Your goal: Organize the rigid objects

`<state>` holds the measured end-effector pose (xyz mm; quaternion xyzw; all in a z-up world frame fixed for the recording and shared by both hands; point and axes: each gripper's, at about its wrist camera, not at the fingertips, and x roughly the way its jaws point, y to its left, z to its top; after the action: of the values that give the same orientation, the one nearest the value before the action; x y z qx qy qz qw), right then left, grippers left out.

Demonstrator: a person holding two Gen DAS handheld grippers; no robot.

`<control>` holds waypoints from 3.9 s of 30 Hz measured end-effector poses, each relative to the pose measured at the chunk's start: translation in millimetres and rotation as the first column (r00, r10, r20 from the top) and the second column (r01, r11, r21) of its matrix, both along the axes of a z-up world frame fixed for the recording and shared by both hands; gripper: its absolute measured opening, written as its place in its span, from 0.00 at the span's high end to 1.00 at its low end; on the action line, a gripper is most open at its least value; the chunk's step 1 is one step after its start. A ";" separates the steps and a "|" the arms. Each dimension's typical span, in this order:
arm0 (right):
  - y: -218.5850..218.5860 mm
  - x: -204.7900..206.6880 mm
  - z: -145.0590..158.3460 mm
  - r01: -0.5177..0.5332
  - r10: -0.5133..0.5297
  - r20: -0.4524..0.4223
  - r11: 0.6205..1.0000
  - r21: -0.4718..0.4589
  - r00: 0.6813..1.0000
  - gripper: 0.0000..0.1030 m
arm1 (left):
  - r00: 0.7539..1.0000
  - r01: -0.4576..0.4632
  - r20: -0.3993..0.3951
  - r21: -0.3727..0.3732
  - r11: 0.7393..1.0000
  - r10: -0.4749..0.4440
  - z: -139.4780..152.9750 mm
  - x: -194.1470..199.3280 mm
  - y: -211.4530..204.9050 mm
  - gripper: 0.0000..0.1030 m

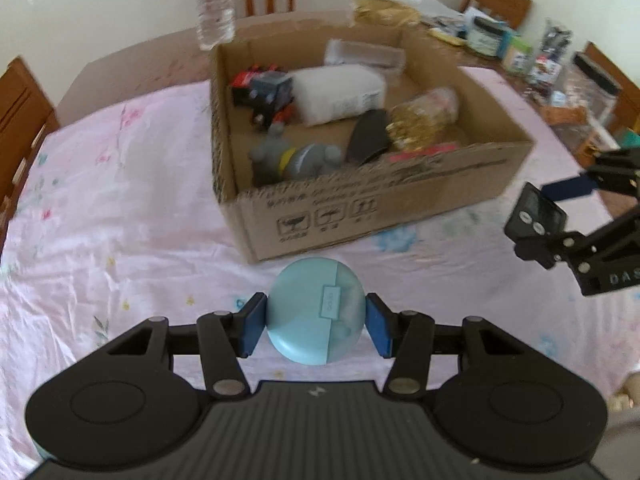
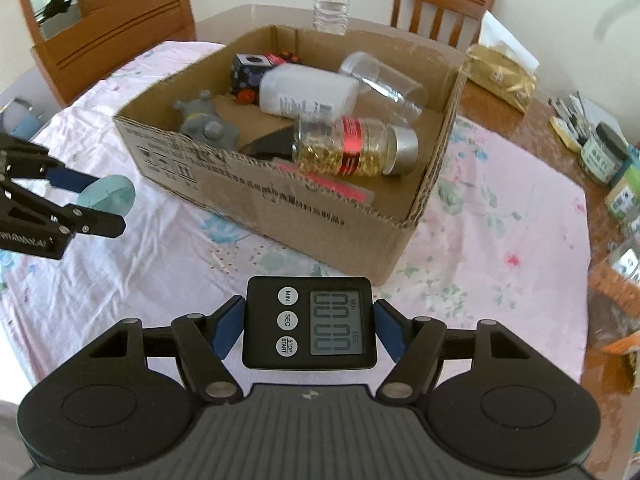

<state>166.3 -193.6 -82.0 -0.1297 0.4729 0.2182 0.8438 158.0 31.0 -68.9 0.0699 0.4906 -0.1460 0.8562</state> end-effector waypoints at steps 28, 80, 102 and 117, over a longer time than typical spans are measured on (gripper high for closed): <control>-17.7 43.2 71.4 -0.024 0.015 0.151 0.998 0.063 0.988 0.28 | 0.973 0.133 0.195 -0.049 0.990 -0.121 29.0 65.4 -61.8 0.18; 19.5 89.3 76.9 0.266 -0.266 0.002 0.963 -0.050 0.964 0.00 | 0.920 -0.276 0.279 -0.040 0.960 0.276 76.2 24.6 -6.2 0.01; 22.1 25.5 111.8 0.391 -0.393 0.053 0.919 0.051 0.918 0.00 | 0.938 -0.305 0.187 0.039 0.952 0.293 108.0 28.9 -21.8 0.01; 23.0 23.1 114.7 0.390 -0.393 0.047 0.919 0.056 0.918 0.00 | 0.938 -0.306 0.183 0.044 0.951 0.293 108.2 27.2 -21.5 0.01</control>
<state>189.4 -170.6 32.7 -0.0194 0.4599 0.0519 0.8862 185.2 9.6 39.3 0.0378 0.4236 0.0107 0.9050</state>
